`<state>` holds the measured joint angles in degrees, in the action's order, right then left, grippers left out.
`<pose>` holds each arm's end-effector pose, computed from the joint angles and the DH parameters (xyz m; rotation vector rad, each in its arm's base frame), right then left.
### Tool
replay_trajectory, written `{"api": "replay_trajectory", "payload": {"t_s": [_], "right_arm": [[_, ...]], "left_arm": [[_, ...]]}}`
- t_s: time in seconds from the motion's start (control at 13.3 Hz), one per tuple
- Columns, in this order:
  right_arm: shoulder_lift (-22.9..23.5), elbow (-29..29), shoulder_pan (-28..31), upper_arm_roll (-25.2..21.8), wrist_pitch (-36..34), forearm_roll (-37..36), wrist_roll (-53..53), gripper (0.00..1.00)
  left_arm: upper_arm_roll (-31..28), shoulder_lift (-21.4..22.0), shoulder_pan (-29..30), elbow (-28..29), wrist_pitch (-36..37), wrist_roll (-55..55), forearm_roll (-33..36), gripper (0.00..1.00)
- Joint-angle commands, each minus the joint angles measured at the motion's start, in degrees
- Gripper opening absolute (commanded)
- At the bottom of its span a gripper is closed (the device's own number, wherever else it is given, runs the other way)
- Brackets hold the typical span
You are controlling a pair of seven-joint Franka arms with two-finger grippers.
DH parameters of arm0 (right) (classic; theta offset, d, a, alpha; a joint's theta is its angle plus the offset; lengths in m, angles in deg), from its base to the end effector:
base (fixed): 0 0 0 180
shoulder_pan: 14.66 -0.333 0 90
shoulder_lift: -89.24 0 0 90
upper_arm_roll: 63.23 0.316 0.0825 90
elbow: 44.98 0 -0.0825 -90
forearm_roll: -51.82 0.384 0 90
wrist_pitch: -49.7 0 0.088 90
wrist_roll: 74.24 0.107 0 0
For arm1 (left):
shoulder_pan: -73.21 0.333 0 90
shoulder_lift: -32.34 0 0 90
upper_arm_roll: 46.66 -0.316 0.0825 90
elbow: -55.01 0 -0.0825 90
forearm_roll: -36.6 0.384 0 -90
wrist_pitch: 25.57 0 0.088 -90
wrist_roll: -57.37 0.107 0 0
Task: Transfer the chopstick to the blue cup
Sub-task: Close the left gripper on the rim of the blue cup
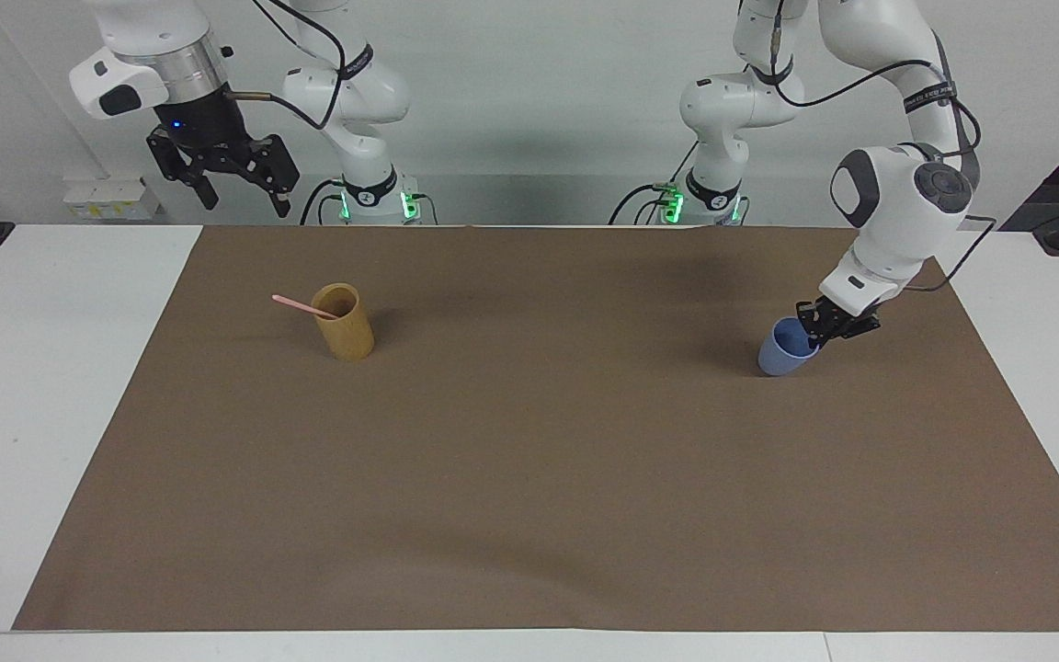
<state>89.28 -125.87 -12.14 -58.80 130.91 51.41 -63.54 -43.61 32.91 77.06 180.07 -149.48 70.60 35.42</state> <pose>0.5372 0.0170 0.6844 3.1258 -0.2420 0.0088 0.5294 0.0065 0.3925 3.1075 -0.3202 -0.0126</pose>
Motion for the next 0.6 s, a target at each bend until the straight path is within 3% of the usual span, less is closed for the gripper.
{"api": "replay_trajectory", "payload": {"t_s": [0.0, 0.3, 0.53], "right_arm": [[-0.31, -0.41, 0.56, 0.05, 0.53, 1.20, -1.20, 1.00], [-0.31, -0.41, 0.56, 0.05, 0.53, 1.20, -1.20, 1.00], [-0.31, -0.41, 0.56, 0.05, 0.53, 1.20, -1.29, 1.00]], "left_arm": [[-0.58, 0.48, -0.51, 0.19, 0.68, 0.39, 0.30, 0.00], [-0.50, -0.31, -0.51, -1.65, 0.77, -0.57, 0.30, 0.00], [-0.06, -1.37, -3.30, -7.44, 6.02, -4.95, -1.44, 0.00]]}}
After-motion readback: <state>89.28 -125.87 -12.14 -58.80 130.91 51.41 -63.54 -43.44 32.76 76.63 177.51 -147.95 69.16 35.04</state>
